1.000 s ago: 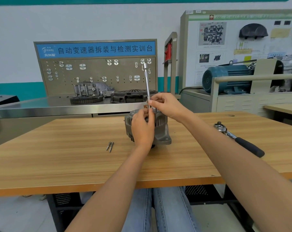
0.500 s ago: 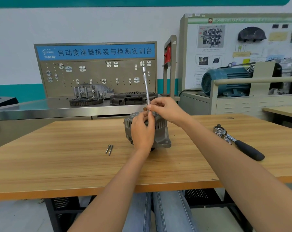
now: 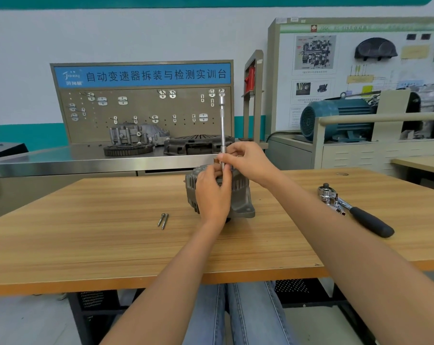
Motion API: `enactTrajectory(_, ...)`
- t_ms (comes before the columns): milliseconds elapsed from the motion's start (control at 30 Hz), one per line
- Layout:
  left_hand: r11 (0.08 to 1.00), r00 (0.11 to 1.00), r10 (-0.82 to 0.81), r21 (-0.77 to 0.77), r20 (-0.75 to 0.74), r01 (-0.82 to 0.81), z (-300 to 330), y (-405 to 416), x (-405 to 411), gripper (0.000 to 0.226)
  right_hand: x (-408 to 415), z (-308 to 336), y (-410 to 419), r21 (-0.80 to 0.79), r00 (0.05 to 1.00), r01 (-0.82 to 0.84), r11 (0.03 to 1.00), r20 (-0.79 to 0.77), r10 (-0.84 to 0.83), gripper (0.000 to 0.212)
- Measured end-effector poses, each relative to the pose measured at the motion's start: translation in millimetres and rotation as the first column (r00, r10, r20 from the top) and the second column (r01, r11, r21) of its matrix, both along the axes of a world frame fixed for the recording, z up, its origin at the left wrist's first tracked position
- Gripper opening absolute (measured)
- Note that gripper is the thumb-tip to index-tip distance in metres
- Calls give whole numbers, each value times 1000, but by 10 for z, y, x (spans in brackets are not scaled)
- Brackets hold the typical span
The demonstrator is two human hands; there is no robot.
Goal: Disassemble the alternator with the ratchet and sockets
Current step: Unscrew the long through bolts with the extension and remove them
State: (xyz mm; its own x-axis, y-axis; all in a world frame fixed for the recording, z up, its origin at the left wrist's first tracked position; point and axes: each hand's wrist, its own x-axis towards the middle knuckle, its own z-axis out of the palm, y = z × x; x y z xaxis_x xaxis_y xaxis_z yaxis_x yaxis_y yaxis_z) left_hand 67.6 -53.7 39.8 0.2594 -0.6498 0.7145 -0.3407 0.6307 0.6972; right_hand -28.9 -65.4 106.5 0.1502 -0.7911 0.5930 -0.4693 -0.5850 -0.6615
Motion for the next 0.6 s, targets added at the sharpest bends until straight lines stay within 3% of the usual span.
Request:
enactTrajectory(333, 1000, 1000, -12, -17, -3, 12, -19, -15, 20, 21, -2, 17, 28, 37, 999, -37, 999, 6, 37, 11)
enactTrajectory(433, 1000, 999, -20, -3, -33, 20, -16, -23, 11, 17, 8, 6, -5, 43, 998, 2, 999, 64, -5, 30)
enactTrajectory(600, 1000, 999, -15, -5, -30, 15, -18, -29, 6, 12, 5, -9, 0, -16, 998, 24, 1000, 64, -23, 12)
